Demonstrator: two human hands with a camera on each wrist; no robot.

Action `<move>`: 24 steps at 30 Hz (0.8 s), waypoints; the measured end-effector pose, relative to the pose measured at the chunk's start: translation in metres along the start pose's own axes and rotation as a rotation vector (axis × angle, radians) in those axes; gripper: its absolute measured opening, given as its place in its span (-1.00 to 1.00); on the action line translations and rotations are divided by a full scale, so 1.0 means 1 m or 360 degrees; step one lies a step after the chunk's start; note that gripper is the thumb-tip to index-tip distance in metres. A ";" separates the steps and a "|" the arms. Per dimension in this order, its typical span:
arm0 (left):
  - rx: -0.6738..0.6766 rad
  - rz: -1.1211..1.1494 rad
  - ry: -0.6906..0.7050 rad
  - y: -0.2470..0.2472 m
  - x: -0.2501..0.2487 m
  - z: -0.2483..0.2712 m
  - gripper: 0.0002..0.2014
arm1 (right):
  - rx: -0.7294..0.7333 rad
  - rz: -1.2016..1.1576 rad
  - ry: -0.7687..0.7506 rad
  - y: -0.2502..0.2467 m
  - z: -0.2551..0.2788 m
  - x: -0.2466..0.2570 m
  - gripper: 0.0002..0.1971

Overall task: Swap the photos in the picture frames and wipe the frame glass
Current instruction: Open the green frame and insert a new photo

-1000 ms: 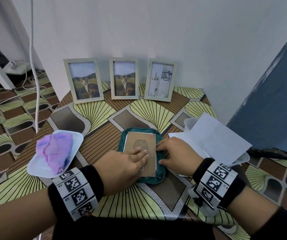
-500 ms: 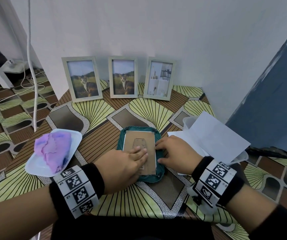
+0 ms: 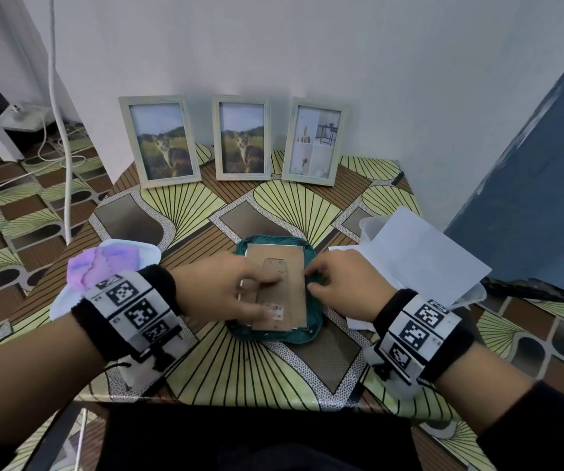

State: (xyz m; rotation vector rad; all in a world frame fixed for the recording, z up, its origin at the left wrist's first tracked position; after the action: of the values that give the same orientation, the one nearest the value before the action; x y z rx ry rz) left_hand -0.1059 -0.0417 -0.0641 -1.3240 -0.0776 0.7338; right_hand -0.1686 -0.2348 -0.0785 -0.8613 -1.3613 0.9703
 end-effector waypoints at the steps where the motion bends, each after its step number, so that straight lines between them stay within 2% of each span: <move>1: -0.0105 0.0086 -0.0041 -0.004 0.007 0.000 -0.42 | -0.0068 -0.0027 0.0027 -0.002 -0.001 0.001 -0.80; 4: -0.0367 0.0186 -0.0266 -0.014 0.029 -0.001 -0.63 | -0.0188 -0.0138 0.0112 -0.007 -0.008 0.000 -0.82; 8: -0.0241 0.0083 -0.0493 -0.017 0.046 -0.004 -0.75 | -0.0053 -0.0103 0.0242 -0.007 -0.020 -0.003 -0.82; 11: -0.0153 0.0084 -0.0495 -0.009 0.045 -0.007 -0.74 | 0.0058 -0.0055 0.0252 -0.002 -0.024 0.000 -0.72; 15: -0.0082 -0.0091 -0.0520 0.002 0.043 -0.011 -0.60 | 0.0129 -0.0011 0.0281 0.001 -0.024 0.004 -0.75; 17: -0.0093 -0.0087 -0.0545 0.004 0.043 -0.010 -0.56 | 0.0187 0.0035 0.0285 0.003 -0.023 0.007 -0.68; 24: -0.0203 0.0032 -0.0497 0.008 0.042 0.005 -0.67 | 0.0188 0.0098 0.0243 0.009 -0.016 0.011 -0.74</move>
State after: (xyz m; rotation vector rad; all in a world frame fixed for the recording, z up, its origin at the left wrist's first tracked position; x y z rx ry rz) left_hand -0.0789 -0.0152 -0.0847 -1.3229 -0.3671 0.9611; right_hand -0.1537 -0.2200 -0.0831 -0.8734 -1.1423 1.0011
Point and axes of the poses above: each hand's wrist, its own z-axis away from the middle knuckle, its own y-axis out of the palm, x = y × z, the point moved 3 cm from there along -z, towards the middle knuckle, and after that the axes turned 2 degrees about x, right-handed, at the moved point
